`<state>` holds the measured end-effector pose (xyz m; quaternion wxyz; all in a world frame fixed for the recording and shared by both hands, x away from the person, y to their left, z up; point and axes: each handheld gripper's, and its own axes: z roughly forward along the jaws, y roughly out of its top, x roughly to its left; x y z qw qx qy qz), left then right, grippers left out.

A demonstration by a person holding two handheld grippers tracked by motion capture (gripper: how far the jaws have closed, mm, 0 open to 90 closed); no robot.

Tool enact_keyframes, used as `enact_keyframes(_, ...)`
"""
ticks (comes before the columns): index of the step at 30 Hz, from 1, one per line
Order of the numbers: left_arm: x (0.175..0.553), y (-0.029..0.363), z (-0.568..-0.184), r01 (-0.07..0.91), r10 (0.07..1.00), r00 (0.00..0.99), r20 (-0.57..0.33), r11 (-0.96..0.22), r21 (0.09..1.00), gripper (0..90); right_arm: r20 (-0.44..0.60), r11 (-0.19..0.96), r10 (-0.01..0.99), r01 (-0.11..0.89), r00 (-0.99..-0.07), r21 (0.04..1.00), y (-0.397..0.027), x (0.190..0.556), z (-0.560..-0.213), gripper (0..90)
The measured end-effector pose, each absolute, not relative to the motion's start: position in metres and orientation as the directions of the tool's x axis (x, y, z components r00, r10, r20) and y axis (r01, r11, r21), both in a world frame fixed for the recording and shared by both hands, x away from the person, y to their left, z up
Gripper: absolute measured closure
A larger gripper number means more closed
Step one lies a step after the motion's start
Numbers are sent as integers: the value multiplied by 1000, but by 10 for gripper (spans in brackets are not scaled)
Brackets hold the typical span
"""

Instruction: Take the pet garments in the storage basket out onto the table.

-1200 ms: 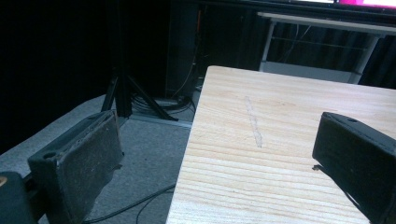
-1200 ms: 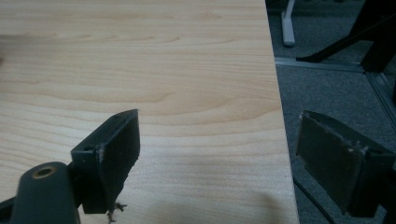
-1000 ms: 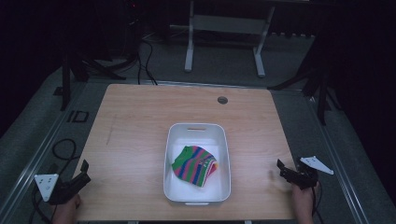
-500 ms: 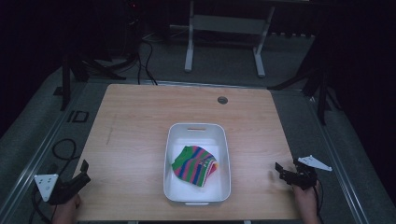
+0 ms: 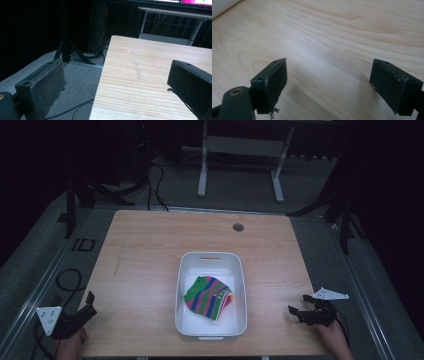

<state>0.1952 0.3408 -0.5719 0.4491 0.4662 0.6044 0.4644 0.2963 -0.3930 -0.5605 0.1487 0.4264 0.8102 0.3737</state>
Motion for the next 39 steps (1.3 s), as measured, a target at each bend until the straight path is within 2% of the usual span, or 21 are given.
enact_keyframes(10,195,341,-572,147,982,-159,-106,130,981,18,56,453,702,507,-709,733,-380,293,-555,144)
enact_keyframes(17,195,341,-572,146,982,-157,-108,131,981,18,89,494,619,475,-780,728,-369,293,-551,144)
enact_keyframes(18,195,341,-572,148,982,-156,-107,131,980,18,95,520,580,457,-809,722,-362,293,-549,144)
enact_keyframes(22,195,340,-572,148,982,-158,-104,128,981,18,91,562,529,428,-844,708,-353,293,-547,144)
enact_keyframes(32,195,341,-572,149,982,-157,-105,129,980,18,102,581,464,389,-880,715,-329,294,-525,139)
enact_keyframes(39,195,341,-572,150,982,-158,-108,132,980,18,117,585,405,356,-907,729,-308,297,-493,134)
